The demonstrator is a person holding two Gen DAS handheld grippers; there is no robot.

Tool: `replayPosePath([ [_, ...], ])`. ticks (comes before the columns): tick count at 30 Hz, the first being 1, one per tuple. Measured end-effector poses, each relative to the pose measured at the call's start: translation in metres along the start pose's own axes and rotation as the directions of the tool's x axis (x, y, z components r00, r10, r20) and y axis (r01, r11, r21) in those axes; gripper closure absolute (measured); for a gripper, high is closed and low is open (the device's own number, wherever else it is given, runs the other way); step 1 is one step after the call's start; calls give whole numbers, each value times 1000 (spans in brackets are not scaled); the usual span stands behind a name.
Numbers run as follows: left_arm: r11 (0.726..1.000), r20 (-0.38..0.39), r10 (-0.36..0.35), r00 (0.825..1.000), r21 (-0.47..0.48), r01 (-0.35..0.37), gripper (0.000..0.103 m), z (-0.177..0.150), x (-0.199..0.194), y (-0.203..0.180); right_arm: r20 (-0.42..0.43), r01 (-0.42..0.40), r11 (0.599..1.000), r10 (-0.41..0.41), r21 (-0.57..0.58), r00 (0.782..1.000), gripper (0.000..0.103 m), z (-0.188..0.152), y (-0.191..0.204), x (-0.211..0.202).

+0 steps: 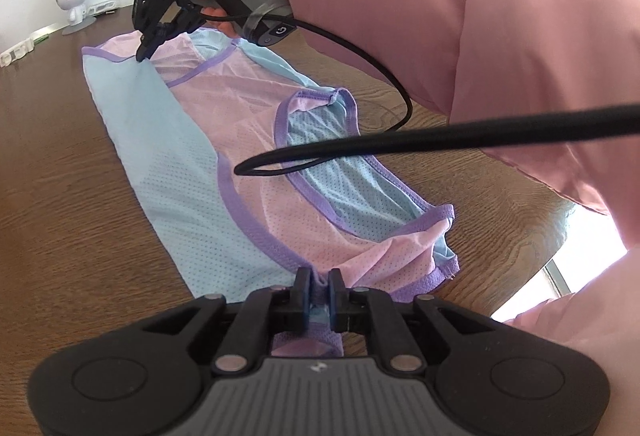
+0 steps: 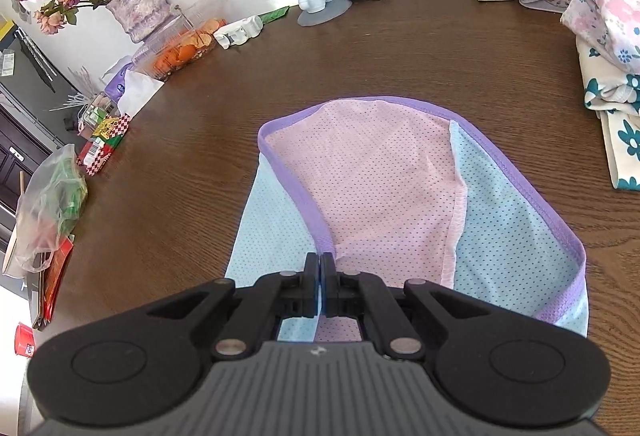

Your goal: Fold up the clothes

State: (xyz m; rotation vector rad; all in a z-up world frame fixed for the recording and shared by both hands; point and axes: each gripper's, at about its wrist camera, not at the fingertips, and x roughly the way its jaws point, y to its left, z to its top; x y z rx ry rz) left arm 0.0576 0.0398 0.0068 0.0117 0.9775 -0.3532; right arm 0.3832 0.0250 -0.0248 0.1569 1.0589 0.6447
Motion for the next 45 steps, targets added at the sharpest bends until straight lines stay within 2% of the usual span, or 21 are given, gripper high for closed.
replayPosePath([
  [3, 1000, 2, -9, 1000, -12, 9, 95, 0, 1, 0, 3, 0, 1000, 0, -5, 1000, 102, -1, 1, 2],
  [6, 1000, -1, -12, 1000, -20, 12, 91, 1, 2, 0, 12, -10, 1000, 10, 2, 1000, 96, -1, 0, 1],
  [7, 1000, -2, -12, 1000, -22, 12, 88, 1, 2, 0, 18, -23, 1000, 23, 10, 1000, 90, -2, -2, -1],
  [10, 999, -8, -30, 1000, -37, 30, 68, 1, 1, 1, 64, -52, 998, 50, 23, 997, 52, -1, -5, -16],
  [11, 999, -6, -37, 999, -39, 37, 57, 1, -1, 2, 84, -54, 998, 53, 17, 995, 50, 0, -6, -24],
  [13, 998, 13, -58, 998, -34, 59, 49, 0, -7, 1, 124, -69, 998, 68, 6, 990, 49, 2, -7, -44],
  [17, 993, 78, -111, 991, -26, 114, 41, -2, -23, -1, 226, -95, 995, 97, -20, 969, 37, 2, -7, -93],
  [21, 992, 143, -122, 982, -10, 124, 38, -9, -40, -6, 311, -105, 992, 123, -72, 942, 34, -5, -7, -144],
  [24, 993, 186, -114, 976, -19, 120, 38, -16, -54, -4, 351, -83, 985, 132, -149, 927, 33, -20, -2, -181],
  [27, 992, 212, -102, 972, -48, 115, 38, -23, -64, 7, 403, 4, 962, 110, -273, 909, 32, -47, 13, -218],
  [30, 993, 206, -82, 975, -68, 98, 41, -26, -61, 16, 442, 109, 913, 84, -393, 893, 30, -76, 33, -247],
  [31, 993, 198, -84, 976, -69, 100, 48, -27, -58, 17, 440, 138, 892, 74, -431, 895, 29, -86, 41, -251],
  [33, 991, 179, -104, 978, -66, 118, 61, -28, -49, 20, 396, 167, 838, 63, -519, 916, 29, -109, 56, -248],
  [34, 990, 167, -117, 979, -65, 129, 65, -29, -44, 21, 362, 166, 811, 60, -561, 930, 30, -122, 64, -242],
  [36, 989, 140, -128, 982, -54, 137, 81, -33, -35, 21, 292, 143, 763, 61, -630, 955, 35, -147, 77, -228],
  [38, 992, 124, -109, 986, -46, 115, 83, -37, -29, 20, 219, 106, 720, 66, -686, 973, 49, -172, 89, -214],
  [39, 994, 119, -96, 988, -47, 102, 86, -39, -26, 21, 185, 86, 699, 68, -710, 980, 52, -184, 95, -207],
  [45, 996, 137, -73, 988, -41, 79, 88, -42, -24, 25, 96, 5, 668, 100, -744, 990, 52, -222, 107, -191],
])
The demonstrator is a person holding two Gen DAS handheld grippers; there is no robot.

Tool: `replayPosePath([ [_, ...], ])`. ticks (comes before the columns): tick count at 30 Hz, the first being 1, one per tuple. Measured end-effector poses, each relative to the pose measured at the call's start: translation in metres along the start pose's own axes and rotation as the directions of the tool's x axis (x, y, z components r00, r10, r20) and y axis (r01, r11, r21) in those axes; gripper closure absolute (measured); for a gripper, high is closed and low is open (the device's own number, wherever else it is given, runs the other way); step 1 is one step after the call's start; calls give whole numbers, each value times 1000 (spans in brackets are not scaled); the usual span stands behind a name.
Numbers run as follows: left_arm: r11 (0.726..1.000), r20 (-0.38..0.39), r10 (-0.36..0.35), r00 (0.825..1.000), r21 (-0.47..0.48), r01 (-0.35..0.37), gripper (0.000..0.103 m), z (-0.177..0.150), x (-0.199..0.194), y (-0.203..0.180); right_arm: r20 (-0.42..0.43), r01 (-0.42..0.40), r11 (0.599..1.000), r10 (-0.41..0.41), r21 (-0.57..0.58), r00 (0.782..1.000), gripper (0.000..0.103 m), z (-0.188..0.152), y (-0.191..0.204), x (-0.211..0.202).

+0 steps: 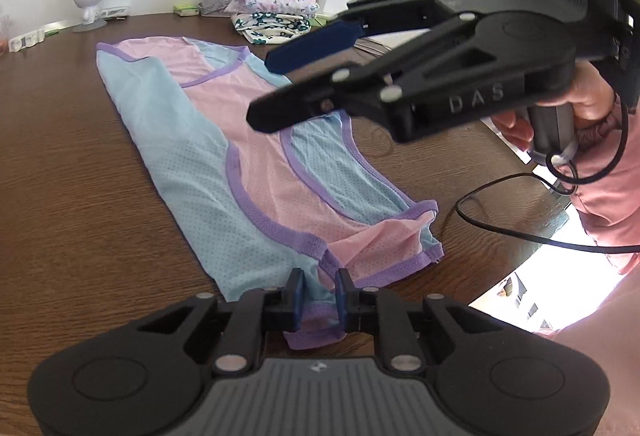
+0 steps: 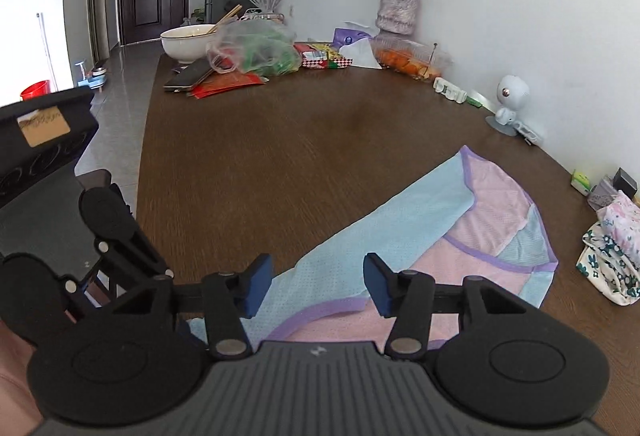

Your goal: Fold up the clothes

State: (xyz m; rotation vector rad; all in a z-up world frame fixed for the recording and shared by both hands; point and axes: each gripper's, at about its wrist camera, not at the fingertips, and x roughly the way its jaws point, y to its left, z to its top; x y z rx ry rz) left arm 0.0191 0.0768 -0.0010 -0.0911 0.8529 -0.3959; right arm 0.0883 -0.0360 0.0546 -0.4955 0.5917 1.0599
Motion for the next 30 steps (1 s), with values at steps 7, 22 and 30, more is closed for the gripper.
replayPosePath([
  [7, 1000, 19, 28, 999, 7, -28, 102, 8, -4, 6, -59, -41, 999, 41, 2, 997, 51, -33, -1, -20],
  [22, 991, 55, 22, 998, 127, -29, 103, 28, -22, -6, -127, -52, 999, 51, -11, 991, 58, -50, 29, 28],
  [30, 989, 25, 5, 1000, 145, -9, 102, 21, -15, -6, -61, 21, 999, -18, 40, 998, 54, -65, 30, 28],
])
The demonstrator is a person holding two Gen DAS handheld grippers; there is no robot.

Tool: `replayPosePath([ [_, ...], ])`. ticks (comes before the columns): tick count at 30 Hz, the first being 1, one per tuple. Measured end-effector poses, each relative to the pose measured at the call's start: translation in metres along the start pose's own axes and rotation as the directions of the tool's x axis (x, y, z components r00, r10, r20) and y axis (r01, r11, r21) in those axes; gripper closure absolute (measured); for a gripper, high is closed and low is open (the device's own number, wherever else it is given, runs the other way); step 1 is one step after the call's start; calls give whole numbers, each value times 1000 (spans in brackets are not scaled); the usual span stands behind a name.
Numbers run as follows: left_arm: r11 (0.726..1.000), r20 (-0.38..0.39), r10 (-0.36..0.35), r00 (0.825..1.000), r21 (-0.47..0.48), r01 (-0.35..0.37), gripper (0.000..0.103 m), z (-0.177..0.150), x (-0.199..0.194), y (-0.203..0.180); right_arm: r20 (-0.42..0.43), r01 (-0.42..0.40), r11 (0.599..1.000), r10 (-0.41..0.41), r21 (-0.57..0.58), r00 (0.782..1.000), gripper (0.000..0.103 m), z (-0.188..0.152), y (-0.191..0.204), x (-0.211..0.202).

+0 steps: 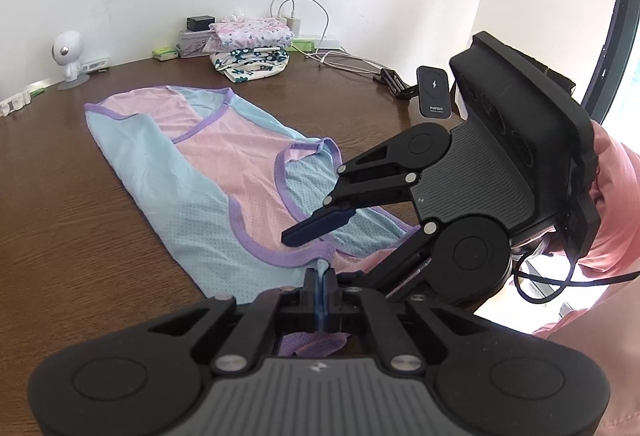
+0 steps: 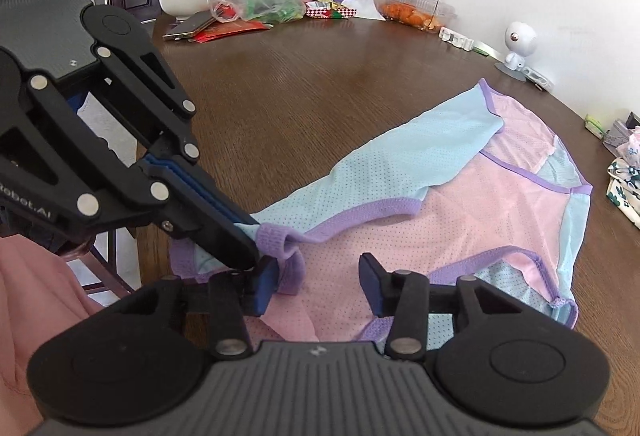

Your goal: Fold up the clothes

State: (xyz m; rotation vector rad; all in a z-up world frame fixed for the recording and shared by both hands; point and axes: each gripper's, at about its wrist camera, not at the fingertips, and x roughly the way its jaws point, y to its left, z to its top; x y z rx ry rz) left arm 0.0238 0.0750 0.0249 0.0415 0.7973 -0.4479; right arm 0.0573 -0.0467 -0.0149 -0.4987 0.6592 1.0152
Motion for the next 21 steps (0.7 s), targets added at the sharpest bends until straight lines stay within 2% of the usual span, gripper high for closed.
replayPosePath([
  [5, 1000, -38, -14, 999, 6, 15, 102, -6, 12, 0, 13, 8, 1000, -8, -12, 1000, 41, -16, -6, -18],
  [11, 1000, -79, -22, 997, 11, 23, 99, -11, 27, -1, 37, 10, 1000, -10, 17, 999, 38, -28, -16, -40],
  [14, 999, -82, -45, 996, 4, 46, 85, -12, 30, -2, 79, 3, 998, -8, 62, 997, 37, -24, -23, -47],
  [15, 999, -77, -53, 996, 3, 54, 67, -12, 28, -2, 92, 2, 997, -9, 76, 996, 37, -22, -25, -48],
  [17, 998, -36, -51, 998, 22, 52, 42, -12, 16, -7, 118, -2, 995, -10, 96, 993, 37, -18, -28, -49],
  [21, 997, 58, -68, 996, 40, 65, 35, -14, -20, -5, 163, -11, 993, -8, 120, 987, 38, -8, -30, -47],
])
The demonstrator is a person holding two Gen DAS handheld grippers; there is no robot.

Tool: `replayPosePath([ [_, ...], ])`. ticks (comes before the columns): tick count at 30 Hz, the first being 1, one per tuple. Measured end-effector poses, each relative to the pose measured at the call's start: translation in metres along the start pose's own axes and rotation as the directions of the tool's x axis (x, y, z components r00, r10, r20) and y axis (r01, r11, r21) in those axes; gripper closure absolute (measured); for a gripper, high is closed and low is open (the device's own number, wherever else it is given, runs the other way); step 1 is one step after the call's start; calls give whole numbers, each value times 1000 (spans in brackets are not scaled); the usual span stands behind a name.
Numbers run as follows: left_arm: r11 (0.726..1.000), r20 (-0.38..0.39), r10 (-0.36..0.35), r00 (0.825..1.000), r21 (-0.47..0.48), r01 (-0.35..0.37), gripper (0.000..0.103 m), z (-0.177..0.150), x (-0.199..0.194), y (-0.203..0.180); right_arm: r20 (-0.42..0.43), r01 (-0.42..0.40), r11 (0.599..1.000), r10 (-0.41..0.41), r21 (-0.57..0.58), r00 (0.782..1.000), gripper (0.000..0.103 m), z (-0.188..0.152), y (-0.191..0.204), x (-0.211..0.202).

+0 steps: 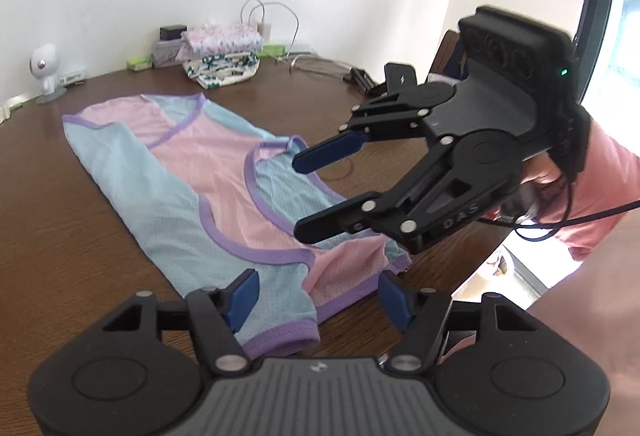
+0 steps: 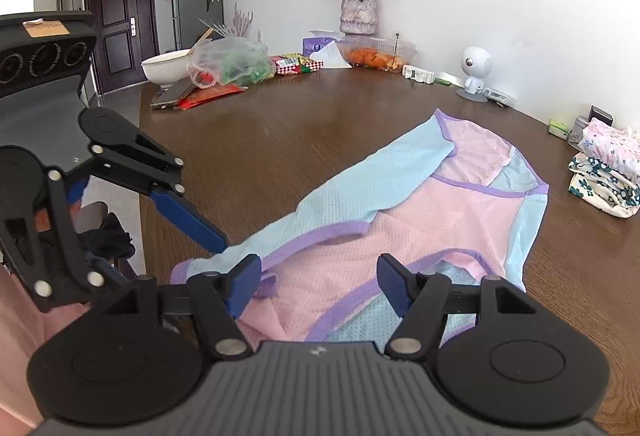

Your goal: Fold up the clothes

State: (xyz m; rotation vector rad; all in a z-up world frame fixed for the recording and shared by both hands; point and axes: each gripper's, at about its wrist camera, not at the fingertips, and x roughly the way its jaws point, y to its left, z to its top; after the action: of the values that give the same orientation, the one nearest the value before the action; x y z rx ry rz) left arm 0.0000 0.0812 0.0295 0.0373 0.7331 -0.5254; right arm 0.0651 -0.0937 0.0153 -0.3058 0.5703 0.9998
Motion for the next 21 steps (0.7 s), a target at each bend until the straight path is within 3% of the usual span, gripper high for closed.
replayPosePath([
  [6, 997, 77, 64, 995, -50, -61, 33, 4, -38, 22, 29, -53, 997, 55, -60, 998, 39, 20, 14, 20],
  [10, 982, 72, 151, 986, -127, -141, 37, 13, -35, 52, -32, -101, 983, 98, -153, 995, 66, 23, 31, 43],
  [15, 968, 24, 150, 988, -205, -142, 69, 29, -2, 89, -108, -124, 976, 106, -180, 989, 75, 11, 39, 62],
  [21, 978, -27, 89, 996, -185, -93, 75, 43, 50, 93, -122, -134, 983, 118, -125, 985, 74, -3, 38, 66],
])
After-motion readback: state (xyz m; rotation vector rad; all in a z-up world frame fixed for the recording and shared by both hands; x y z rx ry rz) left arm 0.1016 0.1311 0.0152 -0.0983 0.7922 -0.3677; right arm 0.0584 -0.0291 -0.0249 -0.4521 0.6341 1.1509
